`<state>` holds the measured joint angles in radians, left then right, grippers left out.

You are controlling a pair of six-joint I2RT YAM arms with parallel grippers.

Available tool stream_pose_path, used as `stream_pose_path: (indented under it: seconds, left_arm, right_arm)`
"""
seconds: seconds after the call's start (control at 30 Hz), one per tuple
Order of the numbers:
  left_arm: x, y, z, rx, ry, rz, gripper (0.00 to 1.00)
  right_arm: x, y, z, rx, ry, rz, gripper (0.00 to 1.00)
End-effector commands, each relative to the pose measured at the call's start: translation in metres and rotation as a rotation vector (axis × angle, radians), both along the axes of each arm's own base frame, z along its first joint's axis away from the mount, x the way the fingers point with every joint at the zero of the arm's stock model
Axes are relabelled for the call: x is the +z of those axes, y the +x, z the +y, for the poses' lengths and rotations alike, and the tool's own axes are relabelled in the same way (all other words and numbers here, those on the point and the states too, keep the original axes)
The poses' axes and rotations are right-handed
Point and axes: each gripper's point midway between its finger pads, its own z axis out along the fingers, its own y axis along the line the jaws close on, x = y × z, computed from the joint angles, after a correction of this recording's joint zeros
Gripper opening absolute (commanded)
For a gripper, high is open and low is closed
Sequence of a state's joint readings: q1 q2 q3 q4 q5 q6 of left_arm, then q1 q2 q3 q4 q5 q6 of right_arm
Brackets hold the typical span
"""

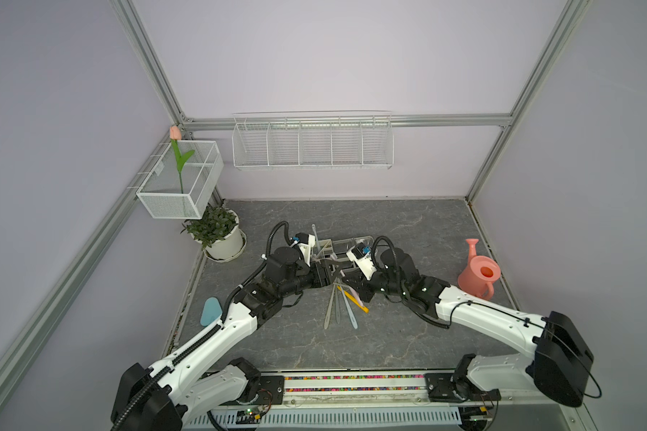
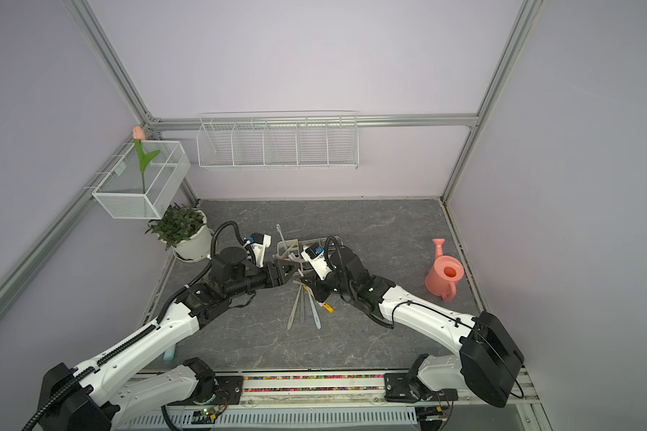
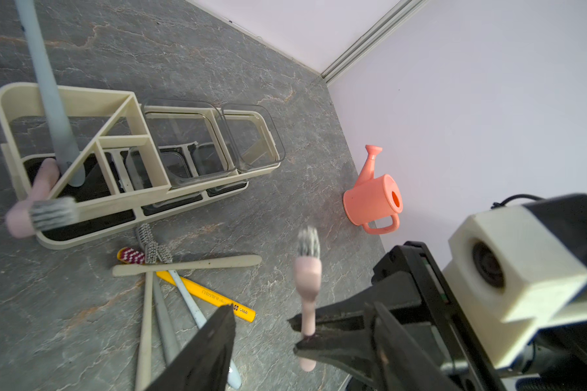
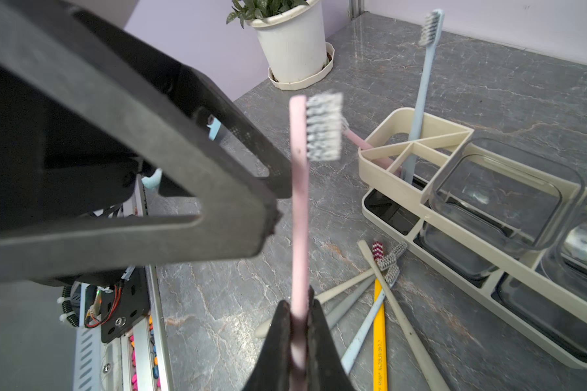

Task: Place the toothbrush into the toothbrush holder
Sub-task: Pick up the toothbrush from the center of the board.

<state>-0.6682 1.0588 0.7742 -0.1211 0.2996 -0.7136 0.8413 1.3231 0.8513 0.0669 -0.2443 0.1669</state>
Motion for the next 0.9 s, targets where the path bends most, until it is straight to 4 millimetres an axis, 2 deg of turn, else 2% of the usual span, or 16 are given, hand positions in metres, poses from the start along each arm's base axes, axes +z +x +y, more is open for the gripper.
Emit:
stream_pose_path:
  seconds: [0.0, 0.03, 0.1, 0.23, 0.37, 0.5, 0.67, 0.8, 0.87]
  left_arm:
    - [0.015, 0.004, -0.002, 0.006, -0.008, -0.029, 0.64]
    - [0.015, 0.005, -0.002, 0.011, -0.006, -0.029, 0.62]
    - [0.015, 0.005, -0.003, 0.006, -0.001, -0.028, 0.48]
    - [0.015, 0.005, -0.008, -0.017, -0.002, -0.026, 0.34]
    - [0.018, 0.006, -0.010, -0.023, -0.014, -0.034, 0.30]
    - [0.020, 0.007, -0.011, -0.023, -0.014, -0.039, 0.26]
    - [0.024, 0.005, -0.012, -0.043, -0.015, -0.056, 0.14]
    - [0.025, 0.005, -0.010, -0.036, -0.015, -0.062, 0.10]
    - [0.025, 0.005, -0.010, -0.036, -0.013, -0.065, 0.08]
  right_arm:
    - [0.019, -0.006, 0.014, 0.055, 0.088, -0.004, 0.10]
    - [0.020, -0.007, 0.015, 0.061, 0.101, 0.000, 0.10]
    - [0.024, -0.009, 0.016, 0.069, 0.120, 0.001, 0.10]
    - [0.029, -0.009, 0.016, 0.070, 0.133, -0.006, 0.10]
    - [0.035, -0.009, 0.019, 0.079, 0.144, -0.010, 0.10]
    - [0.033, -0.008, 0.020, 0.077, 0.137, -0.004, 0.10]
    - [0.034, -0.007, 0.021, 0.076, 0.151, 0.002, 0.10]
    - [0.032, -0.008, 0.023, 0.080, 0.157, 0.018, 0.10]
    - [0.038, -0.008, 0.025, 0.082, 0.176, 0.014, 0.10]
